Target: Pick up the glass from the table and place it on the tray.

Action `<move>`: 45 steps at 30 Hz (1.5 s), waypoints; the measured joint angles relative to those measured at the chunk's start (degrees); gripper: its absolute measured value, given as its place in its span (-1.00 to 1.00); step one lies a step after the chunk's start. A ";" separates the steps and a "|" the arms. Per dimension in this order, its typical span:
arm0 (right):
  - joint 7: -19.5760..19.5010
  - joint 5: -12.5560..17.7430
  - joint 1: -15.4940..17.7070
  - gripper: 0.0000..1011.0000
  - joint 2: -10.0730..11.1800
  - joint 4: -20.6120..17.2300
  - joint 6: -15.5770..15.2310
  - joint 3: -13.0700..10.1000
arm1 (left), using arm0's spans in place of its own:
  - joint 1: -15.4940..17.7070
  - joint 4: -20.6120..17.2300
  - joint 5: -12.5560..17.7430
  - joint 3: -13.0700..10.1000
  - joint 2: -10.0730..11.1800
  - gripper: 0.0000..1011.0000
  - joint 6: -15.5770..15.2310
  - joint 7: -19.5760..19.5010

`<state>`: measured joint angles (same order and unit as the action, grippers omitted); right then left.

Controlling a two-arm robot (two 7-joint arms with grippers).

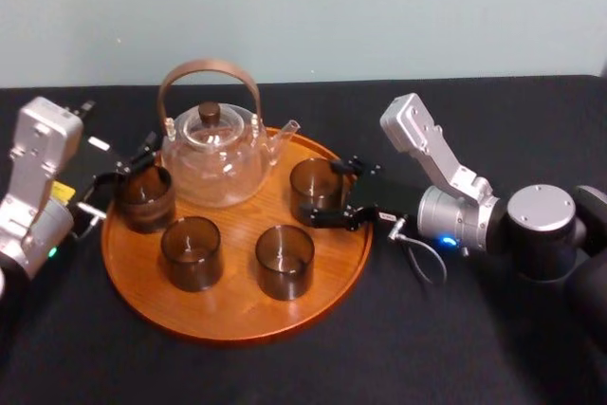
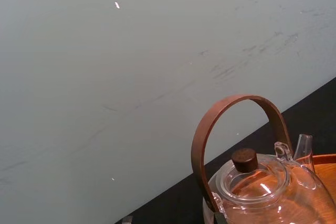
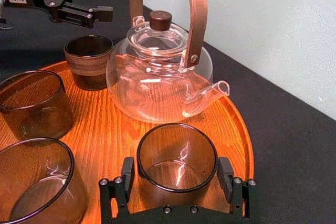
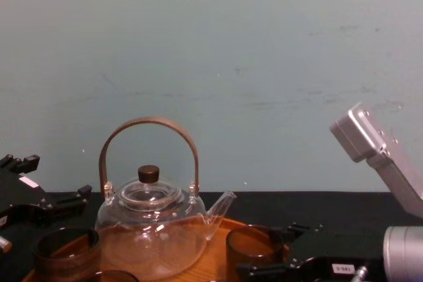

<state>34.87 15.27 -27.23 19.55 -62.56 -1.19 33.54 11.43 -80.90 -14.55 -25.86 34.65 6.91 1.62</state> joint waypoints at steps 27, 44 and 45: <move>1.25 2.28 2.66 0.98 2.53 -4.54 -0.34 -1.77 | 0.01 0.00 0.00 0.00 0.00 0.98 0.00 0.00; 2.20 8.66 13.21 0.98 13.43 -20.01 0.59 -7.12 | 0.00 0.00 0.00 0.00 0.00 0.98 0.00 0.00; 2.15 8.92 13.74 0.98 13.90 -20.59 0.85 -7.45 | 0.00 0.00 0.00 0.00 0.00 0.98 0.00 0.00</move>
<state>37.01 24.18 -13.49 33.44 -83.16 -0.34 26.09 11.43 -80.90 -14.55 -25.86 34.65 6.91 1.62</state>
